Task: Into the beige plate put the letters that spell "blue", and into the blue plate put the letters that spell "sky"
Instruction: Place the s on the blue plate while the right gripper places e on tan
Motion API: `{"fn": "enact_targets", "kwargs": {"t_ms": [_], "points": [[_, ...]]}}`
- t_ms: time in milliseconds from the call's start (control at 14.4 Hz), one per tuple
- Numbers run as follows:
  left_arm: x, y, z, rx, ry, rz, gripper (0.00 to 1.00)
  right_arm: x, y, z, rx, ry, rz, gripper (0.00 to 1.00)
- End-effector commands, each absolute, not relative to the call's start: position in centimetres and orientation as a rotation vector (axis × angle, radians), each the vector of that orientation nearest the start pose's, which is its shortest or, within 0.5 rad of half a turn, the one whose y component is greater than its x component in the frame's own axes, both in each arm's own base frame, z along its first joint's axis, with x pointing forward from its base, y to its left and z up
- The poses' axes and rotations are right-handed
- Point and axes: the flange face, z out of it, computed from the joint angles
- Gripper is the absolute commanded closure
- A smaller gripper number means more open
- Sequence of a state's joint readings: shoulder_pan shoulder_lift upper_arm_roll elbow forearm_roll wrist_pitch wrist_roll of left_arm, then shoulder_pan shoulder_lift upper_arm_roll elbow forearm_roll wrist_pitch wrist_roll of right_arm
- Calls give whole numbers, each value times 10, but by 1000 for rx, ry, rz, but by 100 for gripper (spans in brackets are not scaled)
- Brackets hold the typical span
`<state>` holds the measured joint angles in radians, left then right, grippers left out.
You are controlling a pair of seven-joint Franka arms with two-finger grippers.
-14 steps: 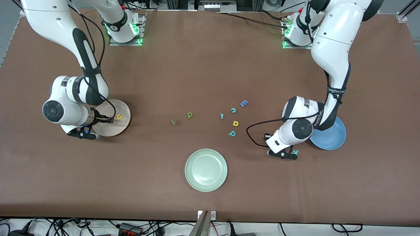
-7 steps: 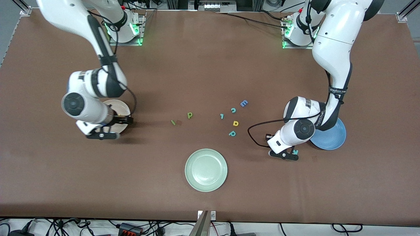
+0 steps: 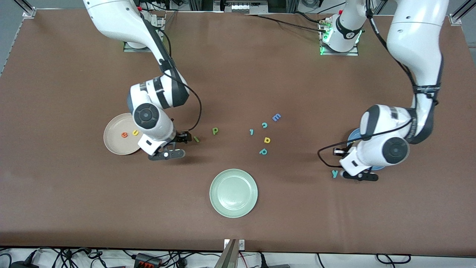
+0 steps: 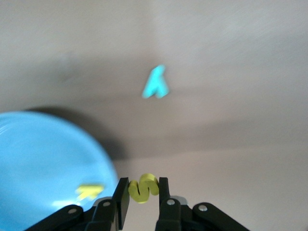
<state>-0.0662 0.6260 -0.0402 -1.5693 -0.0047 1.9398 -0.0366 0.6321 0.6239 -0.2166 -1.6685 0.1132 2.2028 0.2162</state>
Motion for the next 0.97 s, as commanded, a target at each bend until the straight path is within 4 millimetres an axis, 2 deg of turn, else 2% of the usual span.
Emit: {"fn": "enact_targets", "kwargs": {"t_ms": [0, 70, 139, 209, 278, 348, 418, 557, 765, 835, 905], "points": [[653, -5, 238, -3135, 97, 534, 81, 600, 330, 221, -3192, -404, 59, 8], [644, 9, 216, -3135, 128, 609, 80, 595, 339, 218, -3187, -455, 60, 15], [641, 28, 205, -3144, 129, 630, 80, 591, 344, 217, -3179, -519, 62, 20], [641, 40, 206, -3153, 144, 630, 77, 586, 348, 214, -3167, -596, 76, 27], [641, 43, 207, -3156, 151, 629, 54, 585, 346, 211, -3157, -654, 88, 31], [642, 39, 208, -3155, 140, 625, 3, 584, 347, 210, -3145, -704, 87, 36], [644, 33, 216, -3156, 155, 608, 0, 584, 347, 208, -3141, -722, 85, 44], [654, 27, 243, -3163, 179, 550, 0, 586, 347, 204, -3132, -752, 56, 50], [674, -4, 266, -3165, 275, 448, 0, 586, 347, 193, -3130, -779, 62, 50], [681, -25, 269, -3169, 338, 402, 0, 585, 346, 191, -3130, -782, 61, 50], [687, -57, 265, -3158, 435, 359, 0, 585, 348, 190, -3128, -784, 52, 50]]}}
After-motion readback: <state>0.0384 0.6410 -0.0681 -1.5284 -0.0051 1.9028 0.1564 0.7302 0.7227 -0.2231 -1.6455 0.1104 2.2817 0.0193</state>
